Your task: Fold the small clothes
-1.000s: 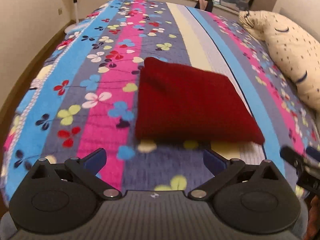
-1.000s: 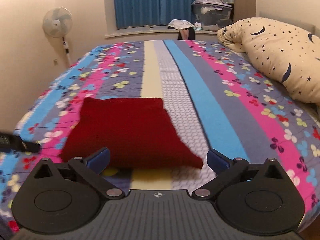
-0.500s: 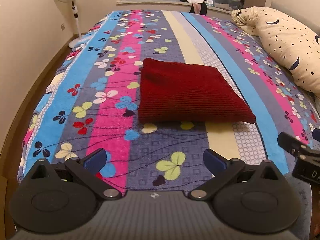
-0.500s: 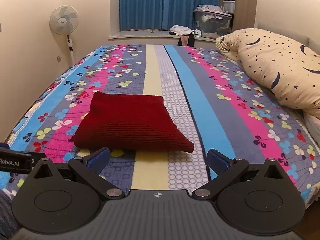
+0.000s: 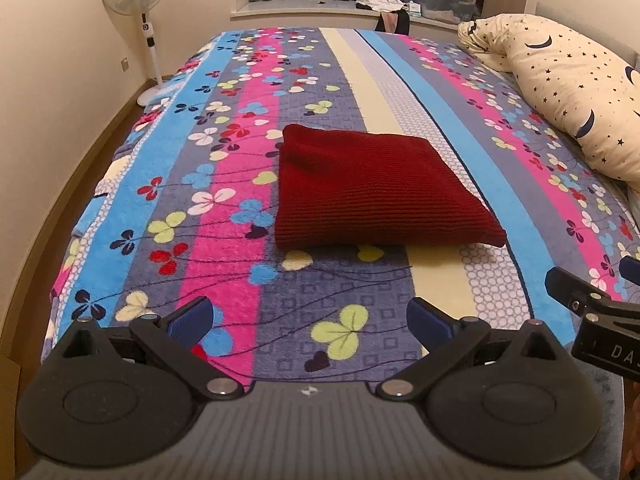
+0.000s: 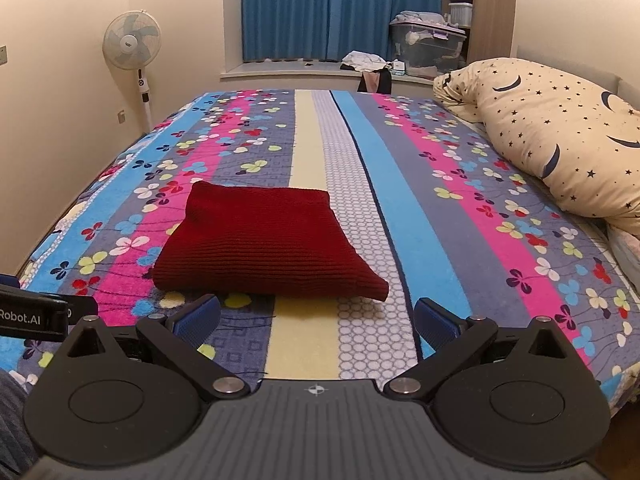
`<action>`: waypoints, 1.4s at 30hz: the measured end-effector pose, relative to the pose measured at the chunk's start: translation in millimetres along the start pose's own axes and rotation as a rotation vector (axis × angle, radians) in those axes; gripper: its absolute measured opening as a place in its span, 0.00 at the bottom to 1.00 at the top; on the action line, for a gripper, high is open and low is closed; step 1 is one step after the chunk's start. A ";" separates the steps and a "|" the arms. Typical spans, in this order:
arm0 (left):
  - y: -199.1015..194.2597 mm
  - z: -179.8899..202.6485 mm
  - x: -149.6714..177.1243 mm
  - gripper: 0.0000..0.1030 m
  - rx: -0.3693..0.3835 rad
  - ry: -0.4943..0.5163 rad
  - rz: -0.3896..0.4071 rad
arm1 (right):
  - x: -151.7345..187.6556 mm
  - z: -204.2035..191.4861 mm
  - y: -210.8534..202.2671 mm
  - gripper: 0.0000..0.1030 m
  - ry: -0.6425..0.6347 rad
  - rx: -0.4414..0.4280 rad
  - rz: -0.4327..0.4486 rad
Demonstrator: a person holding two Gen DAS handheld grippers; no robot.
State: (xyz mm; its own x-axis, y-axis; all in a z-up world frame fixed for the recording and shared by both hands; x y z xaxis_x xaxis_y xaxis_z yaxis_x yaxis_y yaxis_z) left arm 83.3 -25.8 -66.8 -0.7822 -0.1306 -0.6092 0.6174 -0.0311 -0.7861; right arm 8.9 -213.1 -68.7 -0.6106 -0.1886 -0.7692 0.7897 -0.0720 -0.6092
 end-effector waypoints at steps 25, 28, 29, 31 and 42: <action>-1.9 3.4 4.2 1.00 -0.005 0.021 -0.002 | 0.8 -8.7 2.1 0.99 0.000 -0.008 -0.010; -1.7 2.6 4.0 1.00 -0.005 0.023 -0.003 | 0.7 -7.8 2.1 0.99 0.000 -0.008 -0.010; -1.7 2.8 3.9 1.00 -0.006 0.024 -0.002 | 0.8 -7.8 2.2 0.99 0.000 -0.008 -0.011; -1.6 2.5 3.8 1.00 -0.005 0.024 -0.003 | 1.3 -7.5 2.3 0.99 0.000 -0.010 -0.013; 2.4 1.0 4.6 1.00 -0.002 0.031 -0.014 | 2.7 -8.2 3.1 0.99 0.002 -0.009 -0.016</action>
State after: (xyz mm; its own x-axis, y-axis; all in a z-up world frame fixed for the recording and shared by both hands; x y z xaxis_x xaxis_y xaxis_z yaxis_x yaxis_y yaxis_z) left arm 81.3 -27.5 -71.4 -0.7930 -0.0996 -0.6011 0.6063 -0.0312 -0.7947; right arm 9.2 -205.8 -74.3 -0.6230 -0.1855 -0.7599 0.7794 -0.0659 -0.6230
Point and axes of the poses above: each gripper's, at about its wrist camera, not at the fingertips, and y roughly the way its jaws point, z to its right, x to its underside, the point moved 6 cm from there along y, roughly the way its jaws point, and after that the axes turned 12 degrees about -y, right-handed, at the moved point
